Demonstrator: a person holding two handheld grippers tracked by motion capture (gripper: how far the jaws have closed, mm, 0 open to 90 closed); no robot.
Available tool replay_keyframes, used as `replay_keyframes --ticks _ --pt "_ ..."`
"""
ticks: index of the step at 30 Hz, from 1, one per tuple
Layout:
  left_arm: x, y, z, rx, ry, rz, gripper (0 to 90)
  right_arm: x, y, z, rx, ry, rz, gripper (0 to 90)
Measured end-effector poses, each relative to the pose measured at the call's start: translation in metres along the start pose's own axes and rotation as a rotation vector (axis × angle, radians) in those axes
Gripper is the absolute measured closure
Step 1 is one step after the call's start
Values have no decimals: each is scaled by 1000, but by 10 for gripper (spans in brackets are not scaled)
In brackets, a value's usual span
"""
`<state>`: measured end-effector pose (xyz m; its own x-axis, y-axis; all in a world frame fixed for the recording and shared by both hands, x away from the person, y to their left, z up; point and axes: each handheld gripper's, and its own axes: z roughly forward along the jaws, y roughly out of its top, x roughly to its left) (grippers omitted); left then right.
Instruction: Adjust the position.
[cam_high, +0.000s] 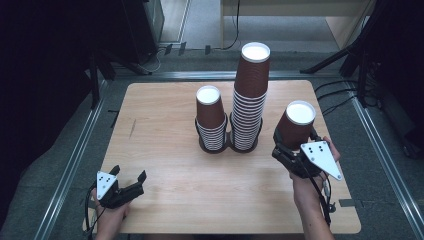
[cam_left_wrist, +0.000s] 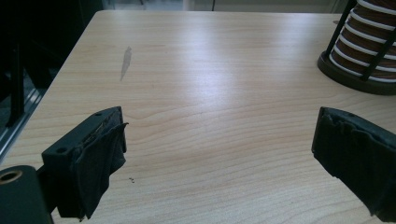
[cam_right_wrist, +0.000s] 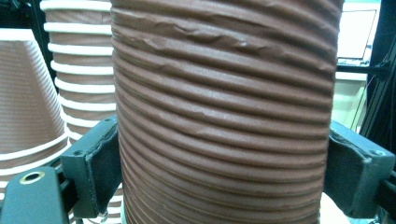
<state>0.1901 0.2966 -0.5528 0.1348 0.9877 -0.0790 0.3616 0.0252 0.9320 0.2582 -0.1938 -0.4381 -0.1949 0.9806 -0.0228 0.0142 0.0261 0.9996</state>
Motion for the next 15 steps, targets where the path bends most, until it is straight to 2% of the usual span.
replay_keyframes --ticks 6,11,15 --pt "0 0 0 -3 6 -1 32 -2 -13 -1 21 1 13 120" --pt "0 0 -1 -3 11 2 31 -2 -33 -3 48 3 9 122" --pt "0 0 -1 -8 11 -8 31 -1 -41 -2 72 3 -6 122"
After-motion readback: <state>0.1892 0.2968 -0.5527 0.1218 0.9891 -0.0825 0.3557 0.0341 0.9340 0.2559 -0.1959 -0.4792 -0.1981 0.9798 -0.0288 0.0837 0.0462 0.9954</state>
